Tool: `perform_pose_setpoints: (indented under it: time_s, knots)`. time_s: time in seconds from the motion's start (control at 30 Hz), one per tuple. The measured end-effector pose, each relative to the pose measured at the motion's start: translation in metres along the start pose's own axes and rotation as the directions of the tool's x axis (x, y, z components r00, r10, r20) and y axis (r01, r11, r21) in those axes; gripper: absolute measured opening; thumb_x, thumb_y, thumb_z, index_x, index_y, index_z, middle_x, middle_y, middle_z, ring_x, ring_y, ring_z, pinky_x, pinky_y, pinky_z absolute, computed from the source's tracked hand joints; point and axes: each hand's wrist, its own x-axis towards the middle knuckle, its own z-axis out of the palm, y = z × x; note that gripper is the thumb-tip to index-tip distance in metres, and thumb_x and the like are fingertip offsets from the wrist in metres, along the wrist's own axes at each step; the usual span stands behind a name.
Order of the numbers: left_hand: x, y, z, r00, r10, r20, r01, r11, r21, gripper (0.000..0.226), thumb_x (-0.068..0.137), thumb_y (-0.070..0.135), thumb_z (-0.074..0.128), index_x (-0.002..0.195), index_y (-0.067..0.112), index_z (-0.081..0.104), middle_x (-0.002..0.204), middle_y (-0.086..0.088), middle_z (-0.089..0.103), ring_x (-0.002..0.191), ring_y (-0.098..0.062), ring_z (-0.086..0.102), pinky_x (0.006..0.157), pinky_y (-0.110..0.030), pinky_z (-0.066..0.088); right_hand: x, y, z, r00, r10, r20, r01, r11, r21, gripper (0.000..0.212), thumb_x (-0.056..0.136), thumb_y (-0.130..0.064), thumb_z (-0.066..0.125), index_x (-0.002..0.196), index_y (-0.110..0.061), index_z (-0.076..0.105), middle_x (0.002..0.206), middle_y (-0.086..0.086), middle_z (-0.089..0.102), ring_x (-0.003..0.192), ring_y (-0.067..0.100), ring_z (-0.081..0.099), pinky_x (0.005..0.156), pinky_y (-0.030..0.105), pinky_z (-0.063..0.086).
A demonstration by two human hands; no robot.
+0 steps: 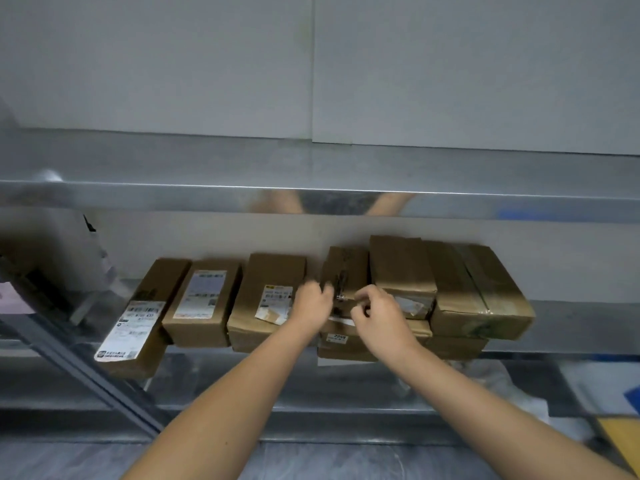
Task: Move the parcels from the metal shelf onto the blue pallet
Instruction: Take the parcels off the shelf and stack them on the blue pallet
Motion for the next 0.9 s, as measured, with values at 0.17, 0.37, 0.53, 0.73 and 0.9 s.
perform_pose_setpoints:
  time_s: [0.17, 0.37, 0.53, 0.73, 0.9]
  knots:
    - [0.013, -0.004, 0.0, 0.999, -0.025, 0.034, 0.024, 0.999, 0.022, 0.037, 0.103, 0.025, 0.039, 0.114, -0.004, 0.059, 0.099, -0.019, 0.063, 0.083, -0.026, 0.054, 0.071, -0.029, 0.037, -0.003, -0.001, 0.008, 0.996, 0.091, -0.003, -0.091, 0.996, -0.002, 0.036, 0.093, -0.021, 0.049, 0.127, -0.01, 0.047, 0.122, 0.004, 0.046, 0.1, 0.019, 0.057, 0.087, 0.031, 0.049]
    - [0.014, -0.005, 0.002, 0.999, -0.006, 0.042, 0.008, 1.0, -0.028, 0.037, 0.102, 0.02, 0.035, 0.12, -0.003, 0.058, 0.113, -0.026, 0.062, 0.105, -0.037, 0.059, 0.079, -0.032, 0.039, -0.001, 0.001, 0.012, 0.984, 0.161, 0.071, -0.167, 0.983, 0.072, 0.043, 0.096, -0.026, 0.045, 0.134, -0.007, 0.039, 0.107, 0.01, 0.063, 0.104, 0.023, 0.059, 0.092, 0.037, 0.047]
    - [0.011, -0.014, -0.004, 0.999, -0.03, 0.018, 0.032, 0.997, -0.076, 0.026, 0.1, 0.022, 0.039, 0.101, 0.004, 0.058, 0.094, -0.013, 0.058, 0.084, -0.025, 0.051, 0.074, -0.03, 0.035, 0.008, -0.001, 0.021, 0.963, 0.264, 0.059, -0.27, 0.95, 0.156, 0.026, 0.098, -0.032, 0.043, 0.103, -0.007, 0.047, 0.101, 0.01, 0.056, 0.087, 0.022, 0.055, 0.072, 0.033, 0.042]
    - [-0.001, -0.017, -0.004, 0.999, -0.039, -0.035, 0.032, 0.983, -0.181, 0.028, 0.098, 0.027, 0.049, 0.114, 0.008, 0.062, 0.103, -0.007, 0.067, 0.107, -0.03, 0.059, 0.078, -0.025, 0.035, 0.01, -0.003, 0.031, 0.909, 0.404, 0.103, -0.415, 0.855, 0.31, 0.047, 0.098, -0.04, 0.044, 0.131, -0.007, 0.044, 0.126, 0.012, 0.057, 0.119, 0.03, 0.053, 0.094, 0.035, 0.041]
    - [-0.028, -0.028, -0.006, 0.993, 0.004, -0.121, -0.034, 0.969, -0.244, 0.042, 0.099, 0.03, 0.05, 0.136, 0.011, 0.052, 0.127, -0.005, 0.061, 0.119, -0.019, 0.053, 0.09, -0.022, 0.033, 0.005, -0.009, 0.032, 0.92, 0.353, 0.167, -0.389, 0.87, 0.302, 0.058, 0.097, -0.035, 0.042, 0.149, -0.012, 0.029, 0.152, 0.011, 0.036, 0.138, 0.028, 0.035, 0.111, 0.039, 0.03]
